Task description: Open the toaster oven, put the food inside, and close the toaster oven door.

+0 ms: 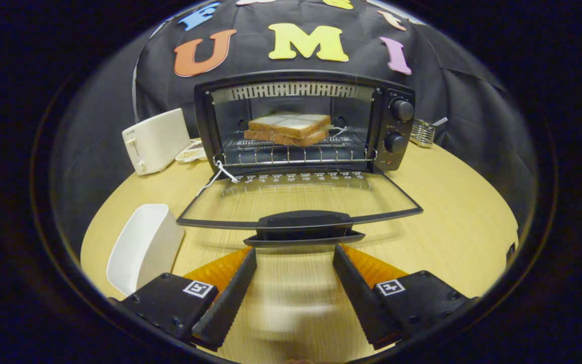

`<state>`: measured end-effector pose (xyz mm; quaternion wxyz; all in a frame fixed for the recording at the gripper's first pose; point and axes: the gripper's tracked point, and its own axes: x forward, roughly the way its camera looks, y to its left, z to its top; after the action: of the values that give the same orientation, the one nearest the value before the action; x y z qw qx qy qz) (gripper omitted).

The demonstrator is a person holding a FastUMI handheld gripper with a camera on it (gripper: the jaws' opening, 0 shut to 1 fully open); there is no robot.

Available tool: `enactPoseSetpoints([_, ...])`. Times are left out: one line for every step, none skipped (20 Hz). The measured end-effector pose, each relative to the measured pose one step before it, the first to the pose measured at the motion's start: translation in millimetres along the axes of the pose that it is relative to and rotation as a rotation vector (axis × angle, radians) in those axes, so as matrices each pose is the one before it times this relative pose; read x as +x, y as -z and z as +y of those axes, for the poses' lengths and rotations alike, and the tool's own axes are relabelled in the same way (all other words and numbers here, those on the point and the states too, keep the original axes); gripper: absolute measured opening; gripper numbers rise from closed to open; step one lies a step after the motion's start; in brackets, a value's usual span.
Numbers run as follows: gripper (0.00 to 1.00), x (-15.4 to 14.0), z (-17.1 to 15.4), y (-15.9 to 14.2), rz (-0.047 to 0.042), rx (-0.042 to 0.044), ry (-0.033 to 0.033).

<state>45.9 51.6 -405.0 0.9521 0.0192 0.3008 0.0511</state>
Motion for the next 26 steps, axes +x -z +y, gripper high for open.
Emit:
enactPoseSetpoints([1.0, -4.74, 1.13, -6.92, -0.02887, -0.00784, 0.00188])
enactPoseSetpoints([1.0, -5.67, 0.32, -11.31, -0.04411, -0.01349, 0.00182])
enactPoseSetpoints([1.0, -5.92, -0.5, -16.84, -0.06385, -0.01622, 0.00304])
enactPoseSetpoints([1.0, -1.32, -0.54, -18.64, -0.05918, -0.03224, 0.00034])
enactPoseSetpoints([1.0, 1.67, 0.8, -13.22, -0.03346, -0.02632, 0.00049])
enactPoseSetpoints([1.0, 0.87, -0.51, -14.17, -0.0283, -0.01567, -0.00073])
enactPoseSetpoints([1.0, 6.04, -2.6, -19.03, -0.03623, -0.01004, 0.00327])
enactPoseSetpoints([1.0, 5.09, -2.92, -17.24, -0.01578, -0.01234, 0.00631])
enactPoseSetpoints([1.0, 6.48, -4.28, -12.93, -0.00538, -0.00493, 0.01467])
enactPoseSetpoints([1.0, 3.5, -3.45, -12.73, -0.00324, 0.00374, 0.00509])
enactPoseSetpoints([1.0, 1.29, -1.55, -12.56, -0.0072, 0.00941, 0.00068])
enactPoseSetpoints([1.0, -1.86, -4.2, -13.84, -0.01135, 0.00735, 0.00708])
enactPoseSetpoints([1.0, -4.4, -5.57, -15.16, -0.01433, -0.00366, 0.00874])
enactPoseSetpoints([1.0, -6.24, -4.15, -16.34, -0.01882, -0.00261, 0.00625])
enactPoseSetpoints([1.0, -8.31, -2.69, -16.0, -0.02445, -0.00002, 0.00037])
enactPoseSetpoints([1.0, -9.53, -4.3, -18.67, -0.03035, -0.00446, 0.00101])
enactPoseSetpoints([1.0, -10.16, -6.06, -19.85, -0.03176, -0.00254, 0.00826])
enactPoseSetpoints([1.0, -11.51, -4.5, -15.9, -0.02107, 0.00205, 0.00068])
enactPoseSetpoints([1.0, -14.65, 0.0, -21.52, -0.01755, 0.00442, 0.00572])
enactPoseSetpoints([1.0, -13.05, -5.74, -17.19, -0.01319, 0.00345, -0.0008])
enactPoseSetpoints([1.0, -14.6, -4.01, -17.09, -0.01539, 0.00497, -0.01212])
enactPoseSetpoints([1.0, -14.67, -4.2, -19.2, -0.02299, 0.01166, -0.00766])
enactPoseSetpoints([1.0, -13.77, -5.67, -21.4, -0.02697, 0.01135, -0.00656])
enactPoseSetpoints([1.0, -12.92, -2.34, -19.67, -0.02609, 0.01446, -0.01408])
enactPoseSetpoints([1.0, -10.57, -5.84, -10.94, -0.01279, 0.01634, -0.01606])
enactPoseSetpoints([1.0, -13.5, 0.37, -13.35, -0.00958, 0.02022, -0.0191])
